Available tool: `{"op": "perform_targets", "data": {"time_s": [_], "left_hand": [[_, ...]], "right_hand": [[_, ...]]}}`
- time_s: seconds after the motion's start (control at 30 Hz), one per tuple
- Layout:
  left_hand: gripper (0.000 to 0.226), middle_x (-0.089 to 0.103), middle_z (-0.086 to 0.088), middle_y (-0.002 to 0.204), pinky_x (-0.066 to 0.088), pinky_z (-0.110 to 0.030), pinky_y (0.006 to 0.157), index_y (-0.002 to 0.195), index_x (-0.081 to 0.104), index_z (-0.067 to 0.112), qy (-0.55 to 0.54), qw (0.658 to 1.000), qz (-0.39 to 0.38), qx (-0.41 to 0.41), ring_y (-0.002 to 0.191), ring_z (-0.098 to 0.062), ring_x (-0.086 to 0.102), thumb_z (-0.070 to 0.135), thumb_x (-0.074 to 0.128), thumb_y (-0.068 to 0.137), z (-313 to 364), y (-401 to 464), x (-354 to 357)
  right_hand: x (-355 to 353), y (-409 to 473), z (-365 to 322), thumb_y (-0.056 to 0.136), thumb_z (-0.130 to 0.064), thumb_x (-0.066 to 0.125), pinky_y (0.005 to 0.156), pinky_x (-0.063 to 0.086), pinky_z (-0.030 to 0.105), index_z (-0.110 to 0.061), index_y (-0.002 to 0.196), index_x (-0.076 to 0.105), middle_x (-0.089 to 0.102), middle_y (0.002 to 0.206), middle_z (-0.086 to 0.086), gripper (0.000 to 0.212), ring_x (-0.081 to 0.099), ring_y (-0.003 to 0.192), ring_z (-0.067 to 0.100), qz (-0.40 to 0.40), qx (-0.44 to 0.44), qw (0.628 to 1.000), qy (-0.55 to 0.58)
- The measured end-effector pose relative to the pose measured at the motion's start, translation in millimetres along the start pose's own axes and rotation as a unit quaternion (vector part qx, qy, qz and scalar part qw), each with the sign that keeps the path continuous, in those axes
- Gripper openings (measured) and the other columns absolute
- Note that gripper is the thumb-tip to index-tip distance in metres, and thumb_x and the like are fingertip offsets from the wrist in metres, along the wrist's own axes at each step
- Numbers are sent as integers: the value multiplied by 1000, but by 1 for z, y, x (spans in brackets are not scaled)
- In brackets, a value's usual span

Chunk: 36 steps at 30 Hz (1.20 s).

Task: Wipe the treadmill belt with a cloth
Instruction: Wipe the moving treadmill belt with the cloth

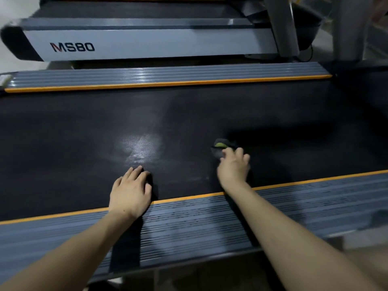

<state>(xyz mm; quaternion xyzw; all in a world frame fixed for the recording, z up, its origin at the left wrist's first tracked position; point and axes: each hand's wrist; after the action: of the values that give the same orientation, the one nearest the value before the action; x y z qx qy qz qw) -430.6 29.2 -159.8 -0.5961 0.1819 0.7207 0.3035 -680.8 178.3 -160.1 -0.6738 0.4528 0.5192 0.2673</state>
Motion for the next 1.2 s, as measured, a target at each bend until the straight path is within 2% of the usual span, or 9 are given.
{"op": "perform_targets", "data": {"time_s": [0.17,0.3,0.4,0.53,0.77,0.9,1.03,1.1,1.2], "left_hand": [[39,45,2,155,22,-43,121,131,58,26,-37,999,18,-21,150,-18,28,34,34,102,-2,3,5],[48,47,1,153,22,-45,121,128,60,26,-25,999,28,-16,149,-19,30,39,25,99,0,4,5],[53,48,3,152,26,-41,120,128,61,26,-25,999,43,-19,148,-17,31,42,23,94,0,0,4],[50,51,3,149,29,-40,118,123,63,26,-28,997,64,-33,145,-16,36,41,25,94,1,1,4],[47,50,2,150,29,-42,118,123,61,26,-14,998,60,-33,146,-18,35,41,28,93,-2,5,10],[48,48,3,152,27,-41,120,129,59,26,-5,998,59,-28,148,-17,32,40,30,94,-3,5,12],[48,46,4,152,26,-41,120,132,58,25,-6,998,61,-29,148,-15,30,40,32,94,-2,5,11],[48,46,4,153,25,-41,120,132,57,26,-2,998,60,-29,148,-15,30,40,32,93,-1,5,10],[51,48,3,151,26,-41,119,132,58,25,-3,997,62,-41,146,-15,33,41,31,92,-1,6,9]], "right_hand": [[33,-60,-107,91,-27,61,87,43,46,-31,112,67,50,117,3,21,43,107,32,-73,-189,976,78],[33,-40,-86,93,-27,61,85,47,45,-33,119,66,52,113,3,27,46,103,31,-79,-299,948,72],[28,13,-39,87,-24,67,71,52,43,-29,108,71,55,102,8,22,52,90,36,2,-246,969,29],[24,51,-22,90,-25,65,78,48,43,-27,113,72,54,106,10,23,50,94,37,13,-142,989,26],[43,2,-52,91,-27,65,69,50,42,-27,116,71,54,95,4,27,47,82,28,-26,-416,906,79],[65,63,-96,92,-32,62,75,51,44,-34,112,70,52,99,2,22,46,88,30,0,-383,921,77],[78,109,-148,98,-40,52,88,50,49,-42,119,63,42,104,-5,24,43,101,26,-56,-294,951,73],[72,97,-146,98,-36,56,89,49,47,-39,116,69,46,104,-1,22,45,100,28,-64,-321,942,74],[52,48,-106,93,-30,63,76,50,44,-31,114,72,50,95,5,23,47,86,29,-70,-458,878,117]]}}
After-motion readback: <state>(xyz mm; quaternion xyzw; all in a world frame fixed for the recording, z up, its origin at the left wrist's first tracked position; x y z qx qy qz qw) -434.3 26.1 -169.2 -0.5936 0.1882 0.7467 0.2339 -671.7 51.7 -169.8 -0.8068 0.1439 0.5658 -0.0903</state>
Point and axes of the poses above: each hand's wrist, its own y-axis towards the middle knuckle, its own x-axis out of the palm, z = x × y
